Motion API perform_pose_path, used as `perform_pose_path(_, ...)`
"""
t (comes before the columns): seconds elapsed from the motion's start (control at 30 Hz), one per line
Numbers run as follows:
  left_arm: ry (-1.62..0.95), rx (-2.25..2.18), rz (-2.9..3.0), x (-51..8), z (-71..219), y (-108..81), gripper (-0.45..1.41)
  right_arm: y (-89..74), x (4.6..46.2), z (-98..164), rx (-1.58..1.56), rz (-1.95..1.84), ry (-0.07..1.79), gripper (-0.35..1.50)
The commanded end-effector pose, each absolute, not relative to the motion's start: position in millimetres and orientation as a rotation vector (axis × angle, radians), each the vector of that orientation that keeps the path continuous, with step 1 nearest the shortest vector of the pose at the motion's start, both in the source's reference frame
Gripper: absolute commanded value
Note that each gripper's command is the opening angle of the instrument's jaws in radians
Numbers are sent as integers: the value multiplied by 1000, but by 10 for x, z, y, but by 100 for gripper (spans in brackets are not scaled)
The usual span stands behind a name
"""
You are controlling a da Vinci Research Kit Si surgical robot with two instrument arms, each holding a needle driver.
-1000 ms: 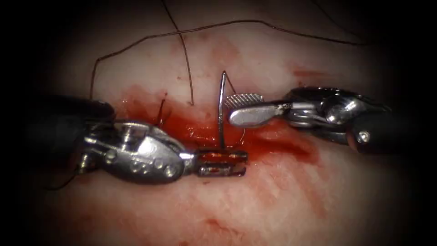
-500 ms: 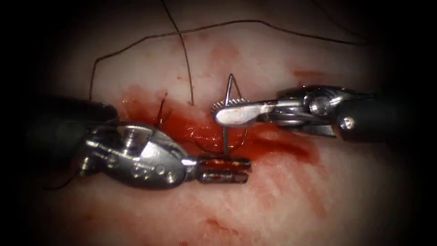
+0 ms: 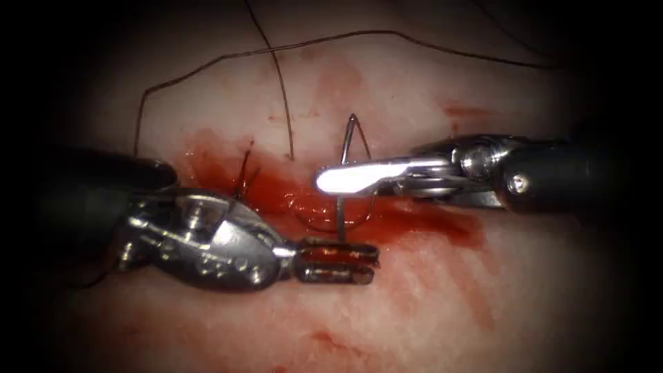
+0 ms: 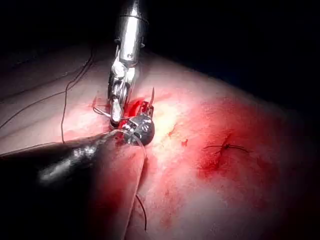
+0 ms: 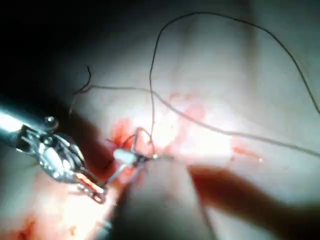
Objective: Wound Closure
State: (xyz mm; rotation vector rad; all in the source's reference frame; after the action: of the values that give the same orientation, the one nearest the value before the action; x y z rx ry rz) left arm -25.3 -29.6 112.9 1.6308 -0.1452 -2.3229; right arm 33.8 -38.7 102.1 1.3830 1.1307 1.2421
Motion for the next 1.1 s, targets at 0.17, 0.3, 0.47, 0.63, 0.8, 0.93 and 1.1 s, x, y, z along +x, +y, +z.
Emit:
perform_pose_path(0.17, -63, 1669, -2389, -259, 1132, -295, 7, -380, 345, 1029, 1196, 1144, 1204, -35)
perform_pose_path(0.3, 131, 1752, -2465, -255, 1123, -296, 66, -370, 343, 1035, 1061, 1113, 1271, -35)
perform_pose_path(0.47, 326, 1772, -2493, -243, 1119, -302, 98, -360, 342, 1039, 916, 1095, 1315, -35)
perform_pose_path(0.63, 507, 1730, -2538, -226, 1117, -308, 98, -354, 343, 1042, 797, 1082, 1324, -35)
perform_pose_path(0.8, 674, 1711, -2692, -209, 1124, -296, 49, -347, 339, 1032, 604, 977, 1357, -35)
perform_pose_path(0.93, 764, 1639, -2846, -197, 1132, -286, 44, -351, 341, 1026, 521, 918, 1374, -35)
perform_pose_path(1.1, 911, 1597, -3155, -170, 1159, -264, -5, -355, 344, 1022, 486, 815, 1422, -35)
